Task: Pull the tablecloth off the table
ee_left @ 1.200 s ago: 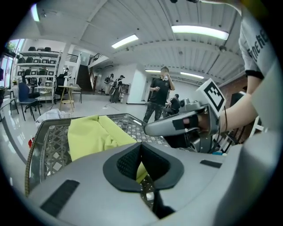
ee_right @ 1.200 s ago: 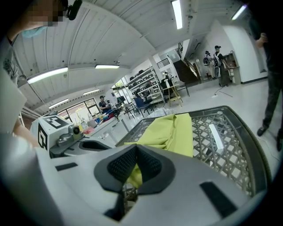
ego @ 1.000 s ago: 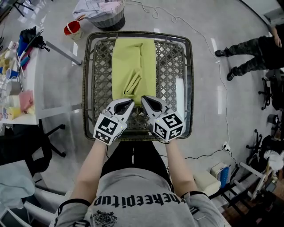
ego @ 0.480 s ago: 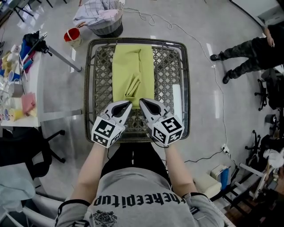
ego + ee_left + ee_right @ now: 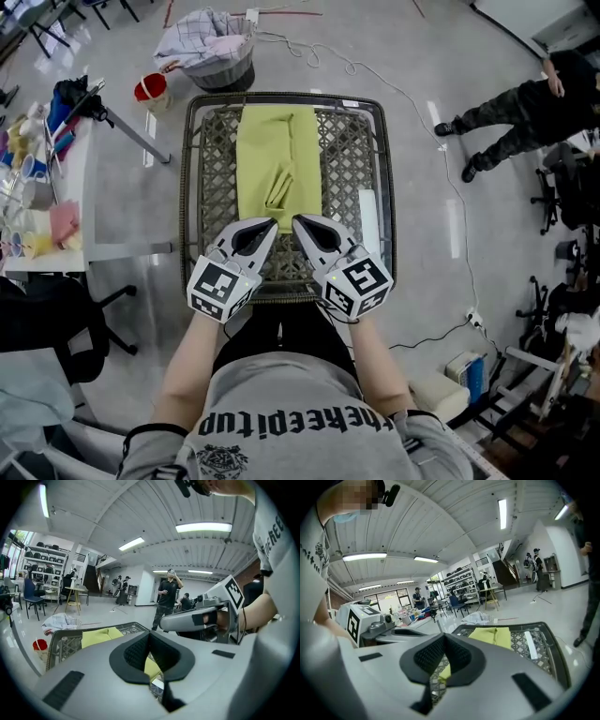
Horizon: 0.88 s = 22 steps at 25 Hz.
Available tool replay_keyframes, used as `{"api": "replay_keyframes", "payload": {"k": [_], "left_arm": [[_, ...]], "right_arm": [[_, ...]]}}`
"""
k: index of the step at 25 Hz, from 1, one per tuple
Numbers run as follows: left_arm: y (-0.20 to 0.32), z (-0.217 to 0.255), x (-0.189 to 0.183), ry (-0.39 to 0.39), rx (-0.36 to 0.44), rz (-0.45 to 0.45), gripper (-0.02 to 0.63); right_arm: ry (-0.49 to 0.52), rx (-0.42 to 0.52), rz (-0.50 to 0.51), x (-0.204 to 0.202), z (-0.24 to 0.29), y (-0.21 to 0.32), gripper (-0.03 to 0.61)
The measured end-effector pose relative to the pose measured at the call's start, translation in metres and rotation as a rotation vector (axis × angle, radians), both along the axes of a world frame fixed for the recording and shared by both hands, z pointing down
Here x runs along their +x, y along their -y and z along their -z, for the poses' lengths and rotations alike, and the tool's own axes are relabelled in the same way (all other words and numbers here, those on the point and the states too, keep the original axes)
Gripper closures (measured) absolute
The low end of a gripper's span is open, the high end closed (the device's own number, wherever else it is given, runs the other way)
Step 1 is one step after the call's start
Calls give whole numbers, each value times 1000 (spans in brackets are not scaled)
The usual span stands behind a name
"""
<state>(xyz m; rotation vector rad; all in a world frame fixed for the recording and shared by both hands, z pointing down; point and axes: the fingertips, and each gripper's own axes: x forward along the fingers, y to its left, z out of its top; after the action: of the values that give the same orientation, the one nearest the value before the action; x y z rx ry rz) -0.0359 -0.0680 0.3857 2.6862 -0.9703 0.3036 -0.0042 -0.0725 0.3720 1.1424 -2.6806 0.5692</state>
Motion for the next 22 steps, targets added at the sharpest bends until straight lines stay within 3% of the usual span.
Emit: {"api": "replay_keyframes", "payload": {"k": [22], "left_arm": [[-22, 71, -12, -76, 138, 26, 600]], "right_arm": [[46, 158, 13, -7, 72, -25, 568]]}}
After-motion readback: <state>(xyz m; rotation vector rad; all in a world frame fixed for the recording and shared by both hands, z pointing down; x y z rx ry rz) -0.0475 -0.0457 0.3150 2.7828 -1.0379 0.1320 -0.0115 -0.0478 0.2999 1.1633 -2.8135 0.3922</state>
